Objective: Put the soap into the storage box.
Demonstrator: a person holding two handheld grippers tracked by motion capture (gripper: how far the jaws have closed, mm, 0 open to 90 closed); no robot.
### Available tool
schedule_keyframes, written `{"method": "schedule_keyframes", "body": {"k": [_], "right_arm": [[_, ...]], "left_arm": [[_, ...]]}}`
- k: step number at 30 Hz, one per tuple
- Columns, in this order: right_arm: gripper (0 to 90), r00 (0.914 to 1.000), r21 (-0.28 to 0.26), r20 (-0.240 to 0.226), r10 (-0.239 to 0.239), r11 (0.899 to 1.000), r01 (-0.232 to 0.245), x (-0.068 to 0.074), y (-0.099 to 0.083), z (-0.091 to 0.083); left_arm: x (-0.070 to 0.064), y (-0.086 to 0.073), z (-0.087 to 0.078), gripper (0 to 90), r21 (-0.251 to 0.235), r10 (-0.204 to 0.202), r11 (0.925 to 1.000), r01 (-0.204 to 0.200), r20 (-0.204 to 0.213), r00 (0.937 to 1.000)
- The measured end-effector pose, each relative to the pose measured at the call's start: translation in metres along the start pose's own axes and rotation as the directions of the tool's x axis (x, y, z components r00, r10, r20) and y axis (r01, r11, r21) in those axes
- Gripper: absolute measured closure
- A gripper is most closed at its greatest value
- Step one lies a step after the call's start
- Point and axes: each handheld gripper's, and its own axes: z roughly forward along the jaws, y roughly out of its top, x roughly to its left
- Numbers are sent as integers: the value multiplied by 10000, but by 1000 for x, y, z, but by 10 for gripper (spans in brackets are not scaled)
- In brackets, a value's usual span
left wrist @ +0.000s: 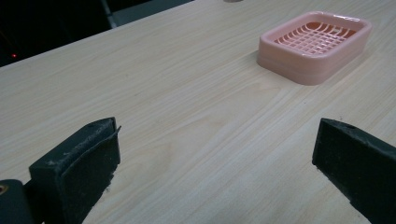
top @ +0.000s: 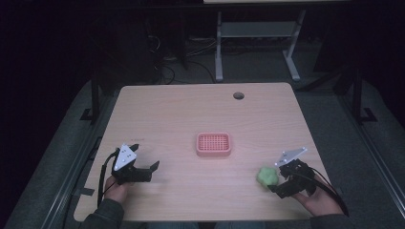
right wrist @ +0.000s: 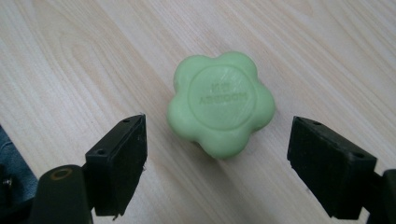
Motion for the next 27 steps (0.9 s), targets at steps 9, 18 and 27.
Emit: {"method": "schedule_keyframes", "body": {"k": [9,18,27], "right_arm": [[171,9999,400,21,153,9991,-154,-1,15,10],[150,9997,897,-41,228,9957,-224,-2,24,22],[156,9996,1261,-89,280,9917,-266,0,30,31]], "left_arm": [[0,0,0,2,-31,-33,10000,33,39,10000],[0,0,0,2,-30,-6,10000,6,52,10000],[0,0,-1,2,-50,-32,10000,32,63,10000]]}}
